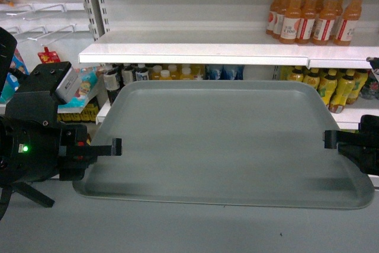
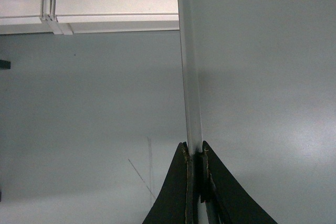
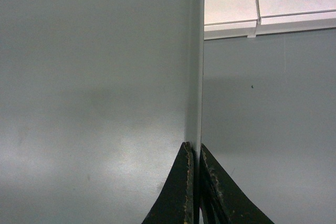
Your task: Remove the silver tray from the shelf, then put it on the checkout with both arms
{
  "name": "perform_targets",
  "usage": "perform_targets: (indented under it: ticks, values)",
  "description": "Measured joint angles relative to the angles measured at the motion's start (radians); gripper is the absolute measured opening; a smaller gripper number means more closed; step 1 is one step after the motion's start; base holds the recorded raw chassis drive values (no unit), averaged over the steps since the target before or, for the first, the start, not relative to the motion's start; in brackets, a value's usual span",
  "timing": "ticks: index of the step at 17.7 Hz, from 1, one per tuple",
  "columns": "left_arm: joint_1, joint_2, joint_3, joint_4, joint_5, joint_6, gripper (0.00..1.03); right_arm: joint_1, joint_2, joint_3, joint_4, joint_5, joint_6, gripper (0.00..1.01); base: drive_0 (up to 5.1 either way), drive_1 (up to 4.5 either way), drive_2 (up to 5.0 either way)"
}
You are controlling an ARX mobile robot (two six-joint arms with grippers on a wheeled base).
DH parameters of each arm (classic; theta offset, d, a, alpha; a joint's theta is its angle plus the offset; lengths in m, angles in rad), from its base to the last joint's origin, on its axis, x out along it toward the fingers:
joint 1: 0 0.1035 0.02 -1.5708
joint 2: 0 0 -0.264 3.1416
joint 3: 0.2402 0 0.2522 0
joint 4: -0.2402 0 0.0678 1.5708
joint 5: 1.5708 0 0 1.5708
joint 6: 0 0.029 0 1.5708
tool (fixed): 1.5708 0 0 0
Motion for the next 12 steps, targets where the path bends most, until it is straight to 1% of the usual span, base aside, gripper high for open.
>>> perform_targets:
  ticks: [12]
  values:
    - [0.000, 0.000, 0.000, 0.000, -0.001, 0.000, 0.03, 0.000, 0.000, 0.000, -0.002, 0.000, 0.000, 0.04, 0.1, -4.13, 4.4]
